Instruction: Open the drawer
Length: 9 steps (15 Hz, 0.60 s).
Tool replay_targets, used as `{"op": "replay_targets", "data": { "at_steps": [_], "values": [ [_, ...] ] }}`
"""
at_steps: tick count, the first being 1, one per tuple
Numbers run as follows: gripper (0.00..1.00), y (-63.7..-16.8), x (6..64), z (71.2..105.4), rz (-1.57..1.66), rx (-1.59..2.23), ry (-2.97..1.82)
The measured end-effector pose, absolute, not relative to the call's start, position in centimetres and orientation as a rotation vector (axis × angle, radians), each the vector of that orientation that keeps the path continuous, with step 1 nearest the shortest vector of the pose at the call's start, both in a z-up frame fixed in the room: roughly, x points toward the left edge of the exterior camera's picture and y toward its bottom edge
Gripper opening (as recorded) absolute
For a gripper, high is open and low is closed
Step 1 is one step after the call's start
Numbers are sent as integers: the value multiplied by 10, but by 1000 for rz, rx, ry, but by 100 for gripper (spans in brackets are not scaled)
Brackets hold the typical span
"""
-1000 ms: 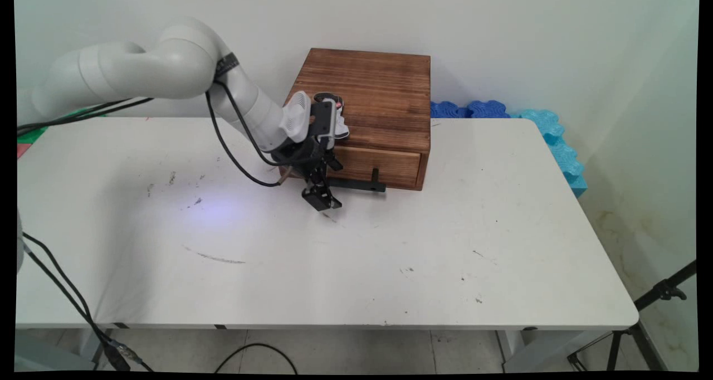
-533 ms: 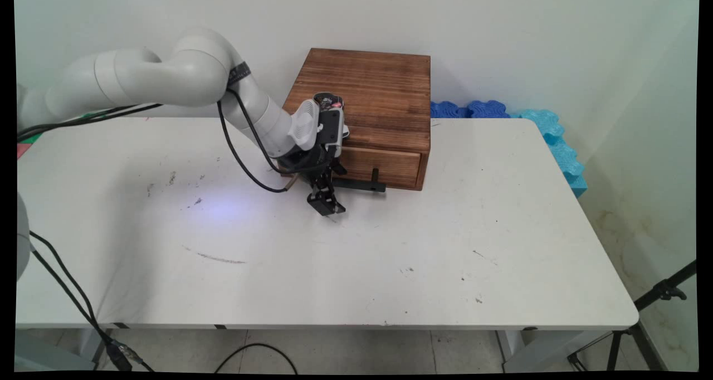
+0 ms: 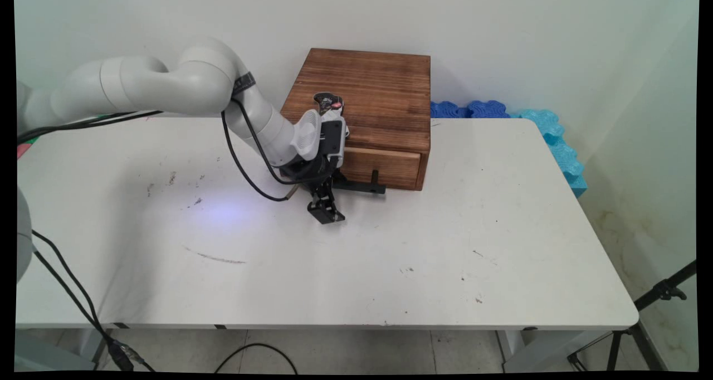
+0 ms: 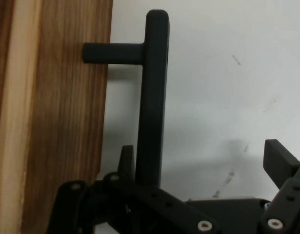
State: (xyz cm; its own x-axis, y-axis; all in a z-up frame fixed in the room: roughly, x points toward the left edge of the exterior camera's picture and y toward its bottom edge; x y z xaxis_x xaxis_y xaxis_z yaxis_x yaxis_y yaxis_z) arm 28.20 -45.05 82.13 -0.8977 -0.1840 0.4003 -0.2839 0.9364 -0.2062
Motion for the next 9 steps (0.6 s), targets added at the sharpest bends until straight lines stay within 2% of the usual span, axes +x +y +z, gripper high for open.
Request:
{"op": "replay_targets", "data": {
  "at_steps": [9],
  "values": [
    [100, -424, 272, 821, 333, 365, -2717]
  ]
}}
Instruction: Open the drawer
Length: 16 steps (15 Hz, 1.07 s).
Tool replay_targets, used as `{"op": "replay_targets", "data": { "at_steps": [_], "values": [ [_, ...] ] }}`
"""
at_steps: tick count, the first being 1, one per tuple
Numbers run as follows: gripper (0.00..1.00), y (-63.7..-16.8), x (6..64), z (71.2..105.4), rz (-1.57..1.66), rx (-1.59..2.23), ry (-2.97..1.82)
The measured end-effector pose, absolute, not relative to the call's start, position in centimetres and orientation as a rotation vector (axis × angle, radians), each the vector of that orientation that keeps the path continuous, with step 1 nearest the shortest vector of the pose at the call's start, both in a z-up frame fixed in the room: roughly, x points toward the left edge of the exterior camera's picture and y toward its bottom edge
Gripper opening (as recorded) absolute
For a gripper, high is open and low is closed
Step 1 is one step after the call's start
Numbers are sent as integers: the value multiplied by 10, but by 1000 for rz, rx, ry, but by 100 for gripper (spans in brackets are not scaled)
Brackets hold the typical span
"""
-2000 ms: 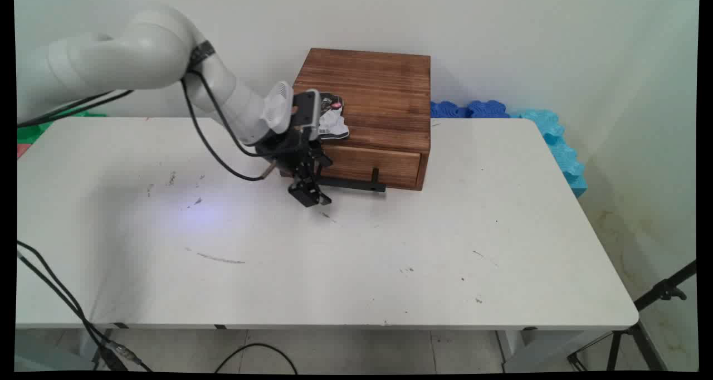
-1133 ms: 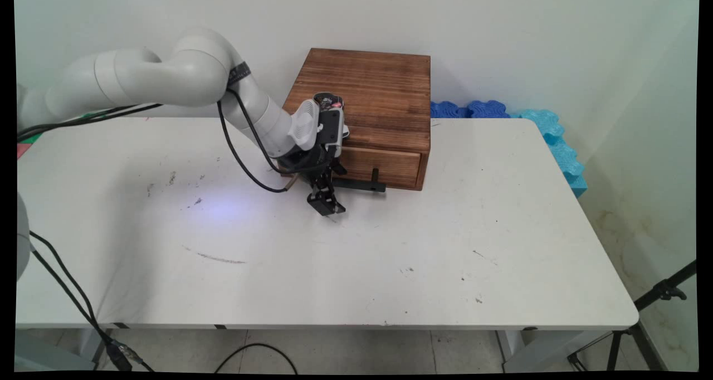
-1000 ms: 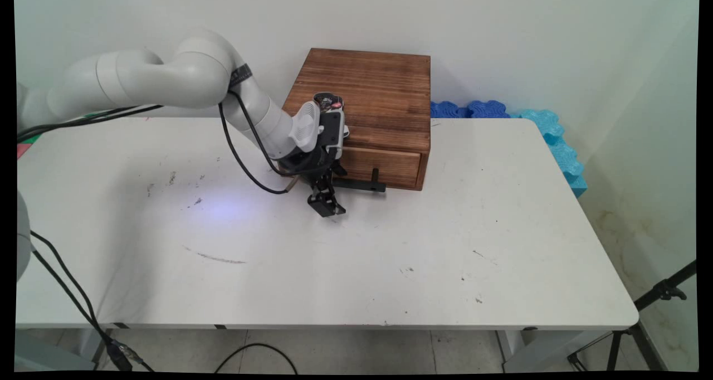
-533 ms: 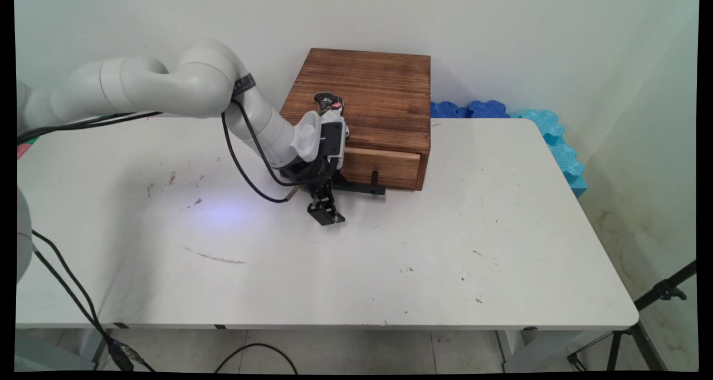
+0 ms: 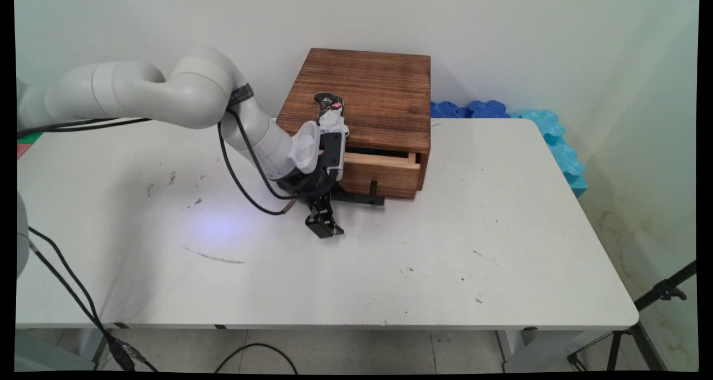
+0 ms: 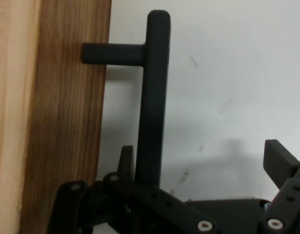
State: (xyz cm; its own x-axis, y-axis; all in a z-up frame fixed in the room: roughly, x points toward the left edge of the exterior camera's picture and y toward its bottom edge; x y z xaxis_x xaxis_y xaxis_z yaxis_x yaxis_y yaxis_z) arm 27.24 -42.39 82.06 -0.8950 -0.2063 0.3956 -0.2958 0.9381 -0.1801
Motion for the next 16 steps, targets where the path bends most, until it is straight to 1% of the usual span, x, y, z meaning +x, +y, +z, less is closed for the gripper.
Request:
{"op": "replay_targets", "data": {
  "at_steps": [16],
  "values": [
    [100, -347, 255, 828, 228, 392, -2719]
  ]
}}
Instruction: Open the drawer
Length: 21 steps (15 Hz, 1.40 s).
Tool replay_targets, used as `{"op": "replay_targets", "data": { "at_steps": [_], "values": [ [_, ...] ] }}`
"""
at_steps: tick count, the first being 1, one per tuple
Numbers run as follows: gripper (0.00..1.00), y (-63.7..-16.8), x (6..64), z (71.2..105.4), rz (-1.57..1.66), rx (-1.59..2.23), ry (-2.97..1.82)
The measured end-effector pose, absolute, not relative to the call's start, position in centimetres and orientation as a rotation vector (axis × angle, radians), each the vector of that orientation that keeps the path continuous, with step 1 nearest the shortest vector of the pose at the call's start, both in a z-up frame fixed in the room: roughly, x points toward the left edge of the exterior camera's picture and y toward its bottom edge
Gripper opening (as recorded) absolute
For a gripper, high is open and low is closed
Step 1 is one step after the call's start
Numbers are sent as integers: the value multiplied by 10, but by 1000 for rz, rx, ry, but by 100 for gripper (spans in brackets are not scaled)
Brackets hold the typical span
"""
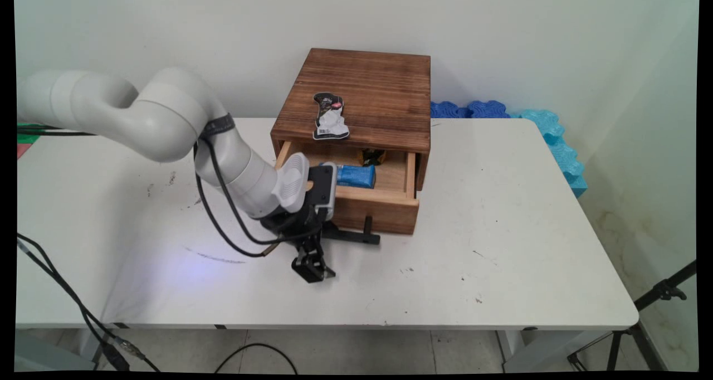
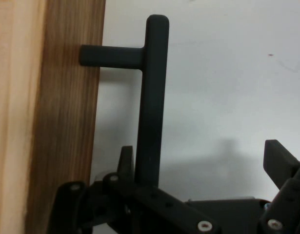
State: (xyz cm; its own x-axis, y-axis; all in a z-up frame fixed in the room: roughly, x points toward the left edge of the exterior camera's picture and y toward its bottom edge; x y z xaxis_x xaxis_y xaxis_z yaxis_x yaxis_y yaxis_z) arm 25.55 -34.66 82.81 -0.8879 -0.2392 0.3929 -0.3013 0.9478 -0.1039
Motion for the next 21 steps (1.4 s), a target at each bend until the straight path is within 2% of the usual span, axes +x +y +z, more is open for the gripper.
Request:
{"op": "replay_targets", "data": {
  "at_steps": [21],
  "values": [
    [100, -256, 240, 838, 112, 324, -2719]
  ]
}}
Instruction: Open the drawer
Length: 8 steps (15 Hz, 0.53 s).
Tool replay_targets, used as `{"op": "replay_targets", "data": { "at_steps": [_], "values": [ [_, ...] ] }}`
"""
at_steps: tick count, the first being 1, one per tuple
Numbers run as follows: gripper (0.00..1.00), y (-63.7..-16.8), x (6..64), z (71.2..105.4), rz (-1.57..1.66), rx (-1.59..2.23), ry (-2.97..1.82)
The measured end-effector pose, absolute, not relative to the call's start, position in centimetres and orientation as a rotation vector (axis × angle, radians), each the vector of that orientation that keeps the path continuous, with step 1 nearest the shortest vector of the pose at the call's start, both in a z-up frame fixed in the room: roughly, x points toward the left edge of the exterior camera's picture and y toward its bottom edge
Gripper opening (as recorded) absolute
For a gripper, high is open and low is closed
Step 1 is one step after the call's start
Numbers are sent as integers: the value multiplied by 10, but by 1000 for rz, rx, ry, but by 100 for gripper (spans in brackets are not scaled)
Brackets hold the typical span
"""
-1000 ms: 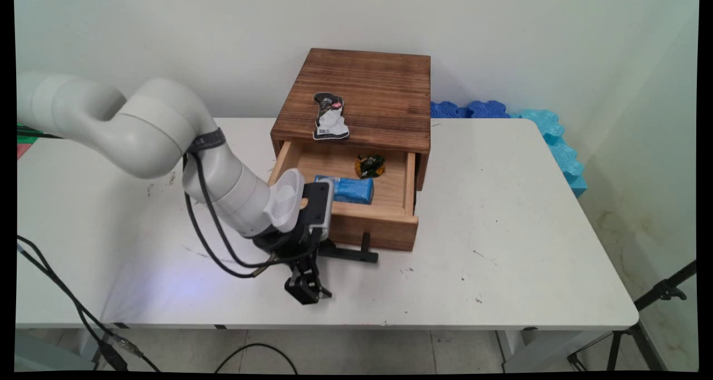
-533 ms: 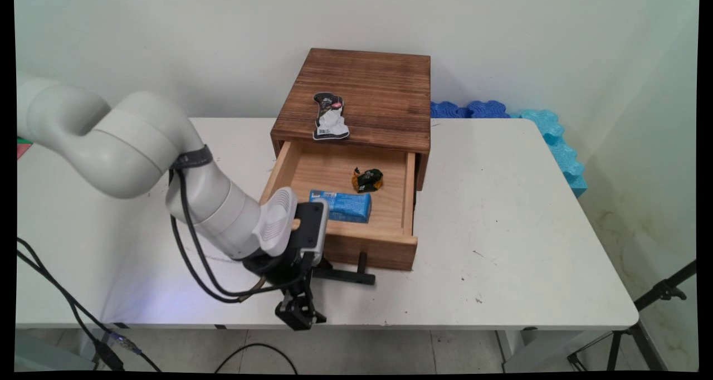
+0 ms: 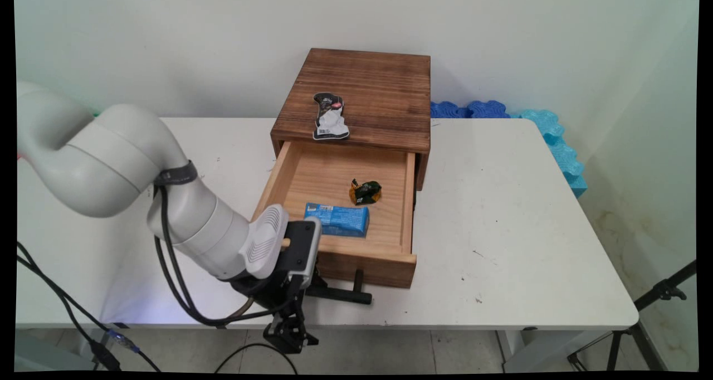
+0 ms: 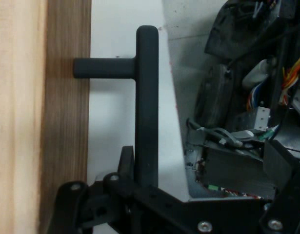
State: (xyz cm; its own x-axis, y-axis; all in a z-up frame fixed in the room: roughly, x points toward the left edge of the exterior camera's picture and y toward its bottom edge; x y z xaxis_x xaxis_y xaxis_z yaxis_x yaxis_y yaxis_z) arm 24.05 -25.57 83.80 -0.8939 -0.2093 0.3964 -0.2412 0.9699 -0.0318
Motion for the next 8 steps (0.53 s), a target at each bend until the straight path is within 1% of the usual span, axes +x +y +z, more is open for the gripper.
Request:
{"op": "replay_targets", "data": {
  "at_steps": [8],
  "values": [
    [100, -240, 242, 842, 102, 287, -2719]
  ]
}}
